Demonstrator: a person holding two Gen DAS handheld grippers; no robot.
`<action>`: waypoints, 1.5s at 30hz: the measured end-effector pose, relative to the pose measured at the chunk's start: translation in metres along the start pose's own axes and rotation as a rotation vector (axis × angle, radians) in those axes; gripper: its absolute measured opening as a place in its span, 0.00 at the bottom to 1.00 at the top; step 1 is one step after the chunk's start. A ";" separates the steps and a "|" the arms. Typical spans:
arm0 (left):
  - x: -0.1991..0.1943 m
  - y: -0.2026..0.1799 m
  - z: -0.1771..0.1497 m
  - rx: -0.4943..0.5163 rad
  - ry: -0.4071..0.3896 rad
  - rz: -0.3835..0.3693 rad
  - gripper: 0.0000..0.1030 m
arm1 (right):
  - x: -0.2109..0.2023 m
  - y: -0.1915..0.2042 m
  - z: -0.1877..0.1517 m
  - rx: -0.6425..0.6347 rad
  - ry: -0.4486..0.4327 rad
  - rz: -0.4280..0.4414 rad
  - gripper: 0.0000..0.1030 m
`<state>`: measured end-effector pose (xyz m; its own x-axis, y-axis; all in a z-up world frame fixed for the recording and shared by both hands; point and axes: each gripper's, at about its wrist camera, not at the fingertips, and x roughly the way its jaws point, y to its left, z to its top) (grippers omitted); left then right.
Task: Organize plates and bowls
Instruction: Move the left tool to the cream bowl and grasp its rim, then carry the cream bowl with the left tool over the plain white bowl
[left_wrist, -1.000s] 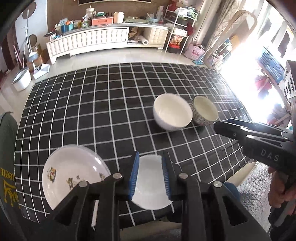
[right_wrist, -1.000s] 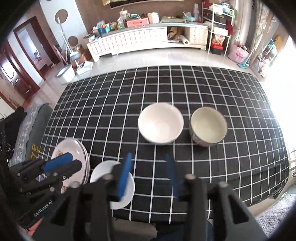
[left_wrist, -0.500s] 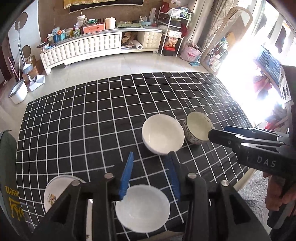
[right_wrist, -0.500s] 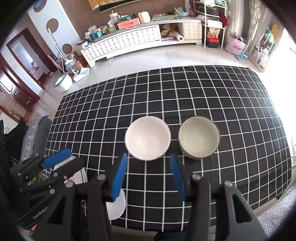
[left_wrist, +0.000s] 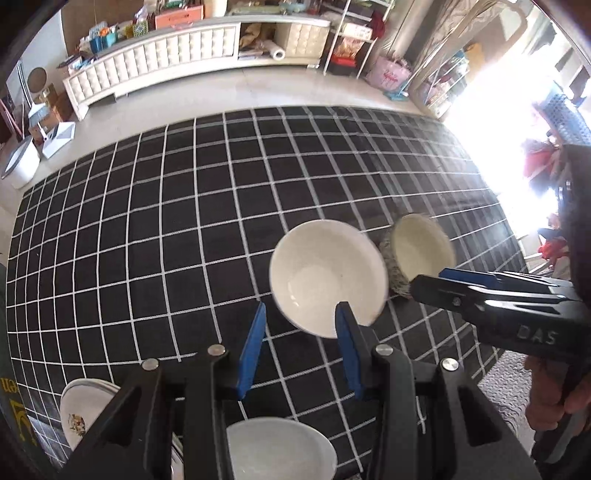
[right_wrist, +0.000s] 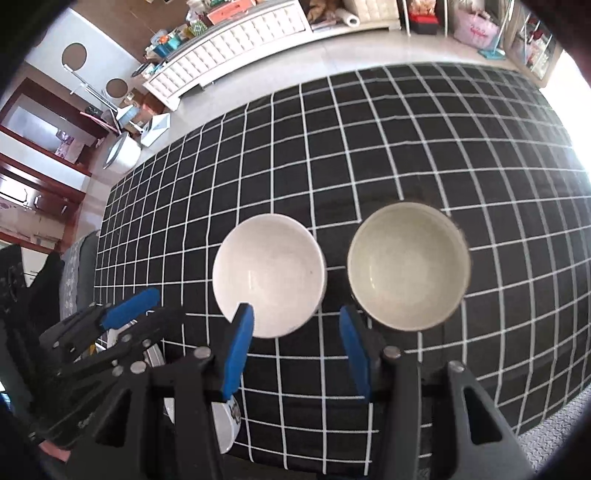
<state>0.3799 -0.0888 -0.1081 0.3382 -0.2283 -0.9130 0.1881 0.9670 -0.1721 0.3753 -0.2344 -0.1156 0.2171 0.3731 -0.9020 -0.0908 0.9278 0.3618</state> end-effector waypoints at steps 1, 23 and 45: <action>0.004 0.002 0.002 -0.005 0.008 -0.002 0.35 | 0.003 -0.002 0.002 0.008 0.005 0.013 0.52; 0.074 0.035 0.019 -0.052 0.127 -0.032 0.29 | 0.048 -0.023 0.021 0.038 0.089 0.003 0.37; 0.089 0.039 0.003 -0.048 0.120 0.011 0.08 | 0.041 -0.031 -0.004 -0.033 0.031 -0.109 0.09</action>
<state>0.4203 -0.0722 -0.1953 0.2266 -0.2047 -0.9522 0.1400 0.9744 -0.1761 0.3835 -0.2477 -0.1651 0.1977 0.2692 -0.9426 -0.1003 0.9621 0.2537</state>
